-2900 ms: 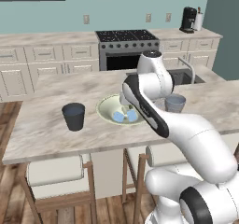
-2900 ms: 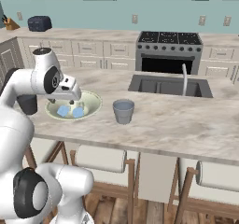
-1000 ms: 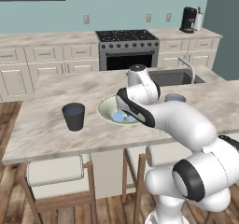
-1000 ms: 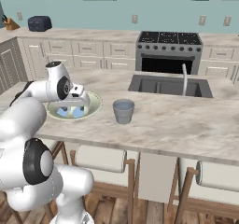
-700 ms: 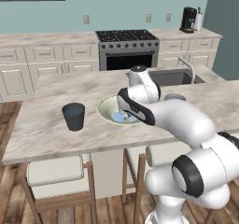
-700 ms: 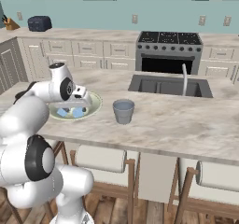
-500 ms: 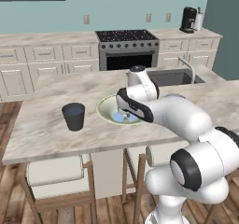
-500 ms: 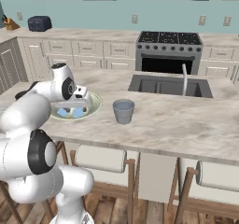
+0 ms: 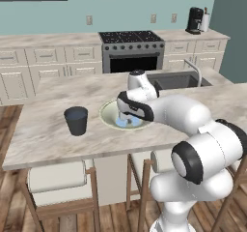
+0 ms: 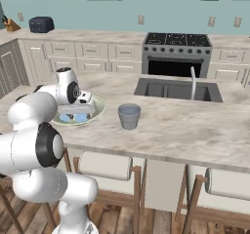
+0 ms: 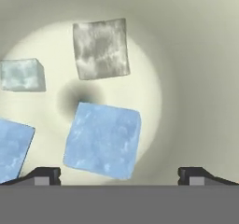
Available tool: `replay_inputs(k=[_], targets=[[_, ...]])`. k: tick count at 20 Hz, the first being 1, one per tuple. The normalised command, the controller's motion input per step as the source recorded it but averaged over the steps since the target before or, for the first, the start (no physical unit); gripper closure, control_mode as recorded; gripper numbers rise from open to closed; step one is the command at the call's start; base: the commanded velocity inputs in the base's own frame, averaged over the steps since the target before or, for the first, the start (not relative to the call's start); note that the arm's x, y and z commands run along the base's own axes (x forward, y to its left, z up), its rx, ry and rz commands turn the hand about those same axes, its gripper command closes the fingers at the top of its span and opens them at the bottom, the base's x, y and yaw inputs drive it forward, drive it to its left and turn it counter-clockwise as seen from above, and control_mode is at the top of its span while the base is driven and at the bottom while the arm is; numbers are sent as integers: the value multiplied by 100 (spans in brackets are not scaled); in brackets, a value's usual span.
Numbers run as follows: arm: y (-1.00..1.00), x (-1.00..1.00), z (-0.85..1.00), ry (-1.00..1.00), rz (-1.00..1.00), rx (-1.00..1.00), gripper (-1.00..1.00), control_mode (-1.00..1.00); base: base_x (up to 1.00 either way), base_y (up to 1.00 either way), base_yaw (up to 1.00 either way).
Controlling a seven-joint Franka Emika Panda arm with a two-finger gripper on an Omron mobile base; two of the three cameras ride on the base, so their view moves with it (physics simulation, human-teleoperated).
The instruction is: There are four ice cubes in the ice bowl. Place two ice cubes in each glass of water.
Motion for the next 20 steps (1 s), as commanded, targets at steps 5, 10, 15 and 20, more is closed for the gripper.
replay_inputs(k=[5, 10, 15, 20], targets=[[1, 15, -21, 2, 0, -3, -100, -100, 0, 0, 0], [5, 1, -1, 0, 0, -3, -100, -100, 0, 0, 0], [7, 0, -2, 0, 0, -1, -100, -100, 0, 0, 0], [7, -10, -19, 0, 0, 0, -100, -100, 0, 0, 0]])
